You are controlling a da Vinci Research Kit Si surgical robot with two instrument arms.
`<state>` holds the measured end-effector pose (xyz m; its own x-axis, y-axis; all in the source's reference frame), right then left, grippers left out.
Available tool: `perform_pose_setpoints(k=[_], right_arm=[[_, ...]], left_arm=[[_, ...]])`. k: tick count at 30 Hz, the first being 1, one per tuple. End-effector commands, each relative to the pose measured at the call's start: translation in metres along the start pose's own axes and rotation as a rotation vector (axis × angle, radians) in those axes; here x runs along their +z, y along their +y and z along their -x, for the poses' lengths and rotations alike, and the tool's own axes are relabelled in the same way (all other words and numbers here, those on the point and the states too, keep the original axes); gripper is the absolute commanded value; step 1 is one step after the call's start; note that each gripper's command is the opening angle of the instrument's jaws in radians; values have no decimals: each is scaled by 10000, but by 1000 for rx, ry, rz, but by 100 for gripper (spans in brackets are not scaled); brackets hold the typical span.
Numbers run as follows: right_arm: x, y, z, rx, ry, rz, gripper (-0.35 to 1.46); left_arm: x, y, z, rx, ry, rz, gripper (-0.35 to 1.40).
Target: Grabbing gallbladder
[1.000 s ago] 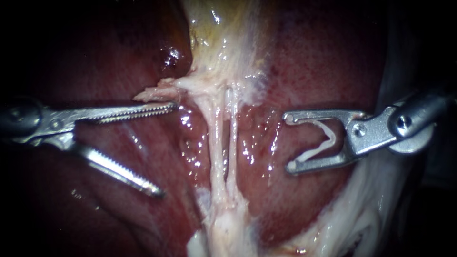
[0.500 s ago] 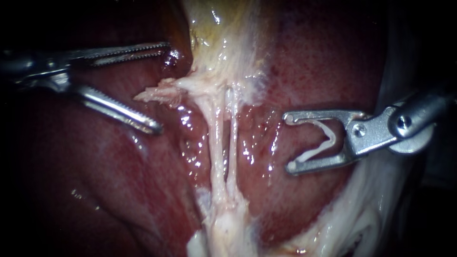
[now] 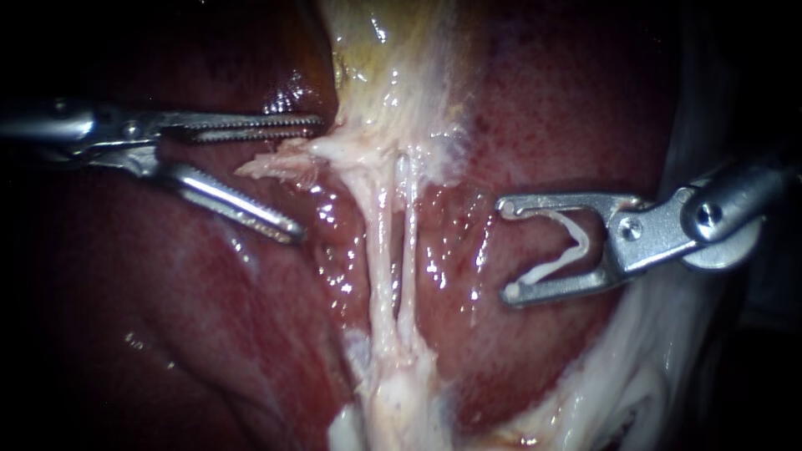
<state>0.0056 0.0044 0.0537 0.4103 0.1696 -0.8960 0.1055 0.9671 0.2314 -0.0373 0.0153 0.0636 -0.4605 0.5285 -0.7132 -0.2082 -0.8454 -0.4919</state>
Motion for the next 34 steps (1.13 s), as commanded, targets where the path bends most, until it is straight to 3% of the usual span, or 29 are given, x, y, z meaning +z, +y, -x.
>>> perform_pose_setpoints(k=[1,4,9,14,17,22,27,34], right_arm=[[0,0,0,0,0,0,50],[0,0,0,0,0,0,50],[1,0,0,0,0,0,50],[1,0,0,0,0,0,50],[0,-1,0,0,0,0,50],[0,-1,0,0,0,0,50],[0,-1,0,0,0,0,50],[0,-1,0,0,0,0,50]], left_arm=[[-1,-1,0,-1,-1,-9,14],[-6,-4,3,-36,-6,-27,-35],[-15,-2,-2,-80,-9,-79,-35],[-30,8,-15,-119,-7,-95,-35],[-51,9,-34,-132,-10,-100,-35],[-89,-4,-62,-163,15,-126,-35],[-97,-7,-56,-176,14,-155,-35],[-92,-7,-54,-180,14,-155,-35]])
